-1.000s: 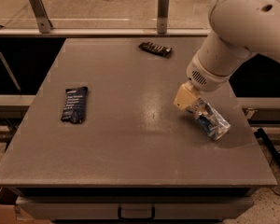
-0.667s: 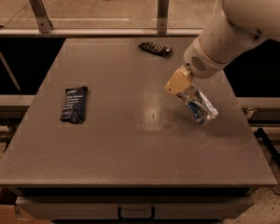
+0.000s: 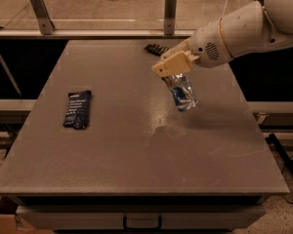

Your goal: Place redbull can upright

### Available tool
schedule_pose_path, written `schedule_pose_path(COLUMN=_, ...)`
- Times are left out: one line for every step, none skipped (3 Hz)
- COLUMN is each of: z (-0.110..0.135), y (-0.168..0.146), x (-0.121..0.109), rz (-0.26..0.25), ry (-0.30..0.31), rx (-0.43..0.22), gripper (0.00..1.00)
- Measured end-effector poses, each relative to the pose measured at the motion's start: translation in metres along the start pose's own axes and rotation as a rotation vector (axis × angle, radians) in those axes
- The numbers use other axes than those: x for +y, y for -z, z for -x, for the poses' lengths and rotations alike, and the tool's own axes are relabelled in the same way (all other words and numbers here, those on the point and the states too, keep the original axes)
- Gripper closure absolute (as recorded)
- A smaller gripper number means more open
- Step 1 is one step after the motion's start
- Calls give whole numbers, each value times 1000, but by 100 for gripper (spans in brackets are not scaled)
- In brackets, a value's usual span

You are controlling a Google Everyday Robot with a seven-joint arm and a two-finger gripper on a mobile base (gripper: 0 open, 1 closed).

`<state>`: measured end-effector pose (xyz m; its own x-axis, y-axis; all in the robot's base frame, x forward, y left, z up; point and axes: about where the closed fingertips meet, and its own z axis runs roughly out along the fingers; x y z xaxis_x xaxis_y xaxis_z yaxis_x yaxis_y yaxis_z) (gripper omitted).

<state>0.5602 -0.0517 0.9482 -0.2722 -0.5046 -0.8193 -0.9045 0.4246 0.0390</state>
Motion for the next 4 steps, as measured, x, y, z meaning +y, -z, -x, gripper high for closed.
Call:
schedule_pose_path(z=22, y=5, x=13, rz=124, ry=71, rx=-210, gripper=100)
schedule_pose_path(z=34, y=16, x=27, rz=212, ry=199, rx=-388, gripper=100)
schedule_pose_path(z=33, y=20, x=40, rz=265, ry=351, rx=-517, gripper=100)
schedule_pose_path(z=20, y=16, x=47, rz=300, ry=442, rx=-602, gripper=100)
